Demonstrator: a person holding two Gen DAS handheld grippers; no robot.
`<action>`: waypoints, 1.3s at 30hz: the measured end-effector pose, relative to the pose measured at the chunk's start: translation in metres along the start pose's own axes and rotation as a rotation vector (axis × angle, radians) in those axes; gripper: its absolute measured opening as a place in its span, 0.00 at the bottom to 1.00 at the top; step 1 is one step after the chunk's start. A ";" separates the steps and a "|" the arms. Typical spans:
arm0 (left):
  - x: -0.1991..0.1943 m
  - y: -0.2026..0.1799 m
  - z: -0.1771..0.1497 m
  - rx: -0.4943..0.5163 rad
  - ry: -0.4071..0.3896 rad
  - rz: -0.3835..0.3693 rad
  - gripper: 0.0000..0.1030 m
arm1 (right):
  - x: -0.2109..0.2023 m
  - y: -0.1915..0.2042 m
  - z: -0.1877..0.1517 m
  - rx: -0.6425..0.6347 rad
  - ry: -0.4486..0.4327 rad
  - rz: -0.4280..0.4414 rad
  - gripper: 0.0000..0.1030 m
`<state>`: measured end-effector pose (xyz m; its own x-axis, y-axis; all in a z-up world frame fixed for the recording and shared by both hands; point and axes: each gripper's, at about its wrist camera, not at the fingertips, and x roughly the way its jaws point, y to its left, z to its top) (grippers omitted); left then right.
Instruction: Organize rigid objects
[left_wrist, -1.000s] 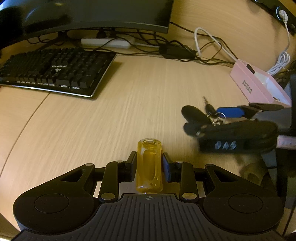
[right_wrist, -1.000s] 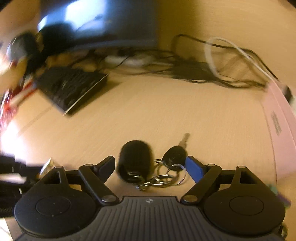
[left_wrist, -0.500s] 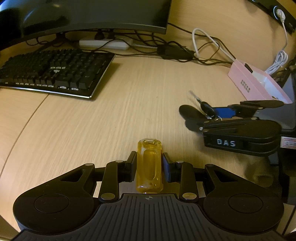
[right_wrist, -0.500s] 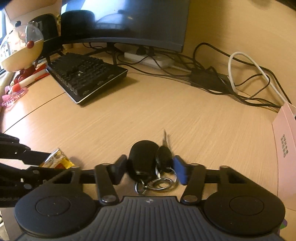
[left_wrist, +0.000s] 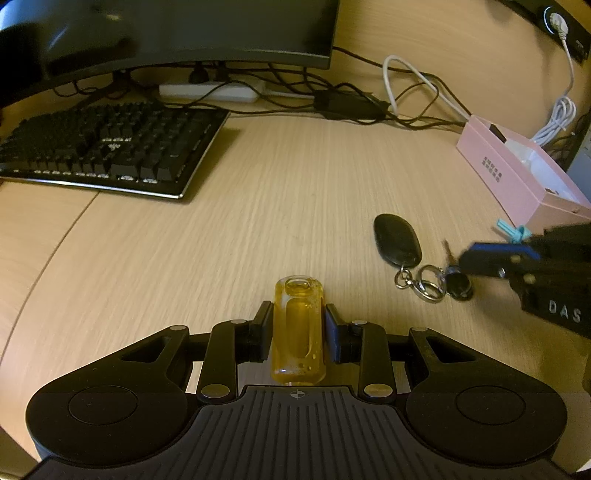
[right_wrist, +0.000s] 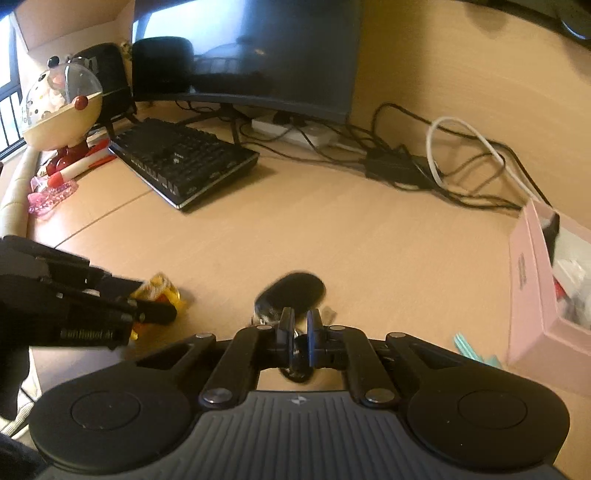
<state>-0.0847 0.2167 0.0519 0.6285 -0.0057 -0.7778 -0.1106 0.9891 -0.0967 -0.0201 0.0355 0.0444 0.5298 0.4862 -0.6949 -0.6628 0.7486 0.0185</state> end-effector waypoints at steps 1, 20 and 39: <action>0.000 0.000 0.000 0.001 -0.002 -0.001 0.32 | 0.000 -0.001 -0.003 0.010 0.008 -0.010 0.10; -0.001 0.001 -0.004 0.042 -0.027 -0.016 0.32 | 0.027 0.021 -0.007 -0.053 0.029 0.014 0.30; 0.008 -0.030 0.001 0.143 -0.005 -0.057 0.32 | -0.086 -0.012 -0.001 0.039 -0.106 -0.082 0.02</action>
<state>-0.0760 0.1870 0.0491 0.6344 -0.0625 -0.7705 0.0361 0.9980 -0.0512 -0.0583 -0.0157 0.1035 0.6359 0.4660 -0.6152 -0.5947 0.8039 -0.0058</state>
